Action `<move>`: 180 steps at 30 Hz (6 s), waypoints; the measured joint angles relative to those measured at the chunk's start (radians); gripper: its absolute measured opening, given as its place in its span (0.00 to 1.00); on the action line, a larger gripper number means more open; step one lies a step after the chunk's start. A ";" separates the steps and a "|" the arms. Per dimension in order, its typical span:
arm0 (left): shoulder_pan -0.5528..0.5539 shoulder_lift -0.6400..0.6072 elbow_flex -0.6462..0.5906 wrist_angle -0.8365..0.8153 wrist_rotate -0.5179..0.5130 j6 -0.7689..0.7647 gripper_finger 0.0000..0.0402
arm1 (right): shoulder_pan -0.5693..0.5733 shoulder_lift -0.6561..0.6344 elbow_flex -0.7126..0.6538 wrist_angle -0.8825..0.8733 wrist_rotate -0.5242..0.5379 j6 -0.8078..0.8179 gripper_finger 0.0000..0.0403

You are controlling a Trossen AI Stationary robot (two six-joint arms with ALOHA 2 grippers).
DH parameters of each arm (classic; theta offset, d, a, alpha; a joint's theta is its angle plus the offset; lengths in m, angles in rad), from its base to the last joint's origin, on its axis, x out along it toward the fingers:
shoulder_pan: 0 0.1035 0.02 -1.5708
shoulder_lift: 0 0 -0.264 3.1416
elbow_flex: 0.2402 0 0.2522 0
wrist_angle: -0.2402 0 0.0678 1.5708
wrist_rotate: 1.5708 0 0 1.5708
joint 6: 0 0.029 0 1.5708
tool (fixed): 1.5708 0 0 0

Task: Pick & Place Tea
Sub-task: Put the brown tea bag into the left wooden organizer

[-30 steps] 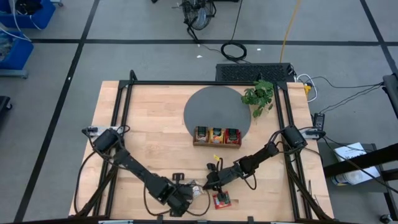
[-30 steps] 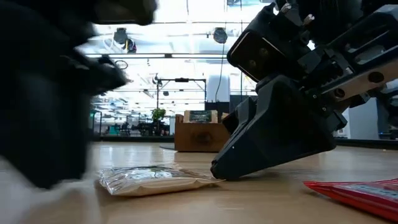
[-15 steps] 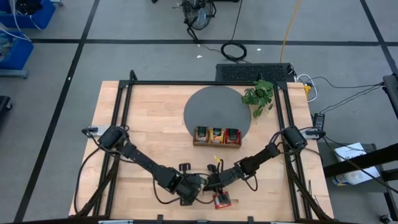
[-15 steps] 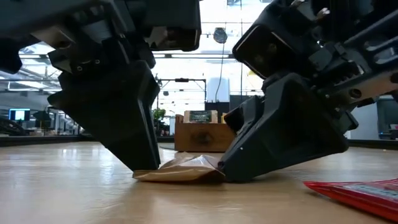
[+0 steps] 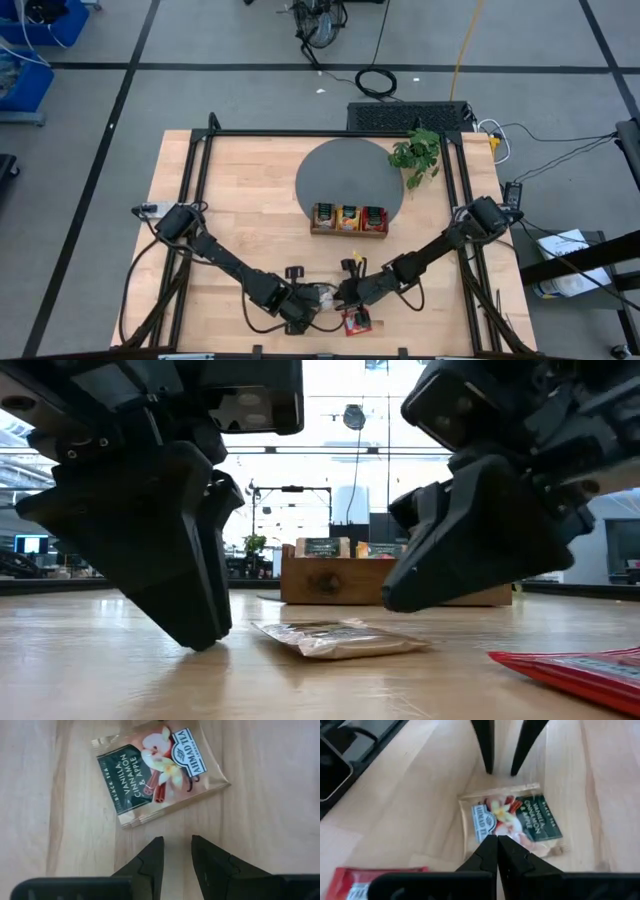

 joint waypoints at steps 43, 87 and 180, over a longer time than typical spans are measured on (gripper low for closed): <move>0.107 -0.083 0.000 0.045 -0.077 -0.060 0.26 | 0.000 0.042 0.002 0.124 -0.113 -0.062 0.00; 0.345 -0.072 0.000 0.001 0.457 0.044 0.82 | -0.041 0.105 0.002 0.072 -0.190 0.004 0.00; -0.052 -0.166 0.065 -0.029 -0.555 0.284 0.01 | -0.073 -0.241 0.001 -0.002 0.048 0.097 0.44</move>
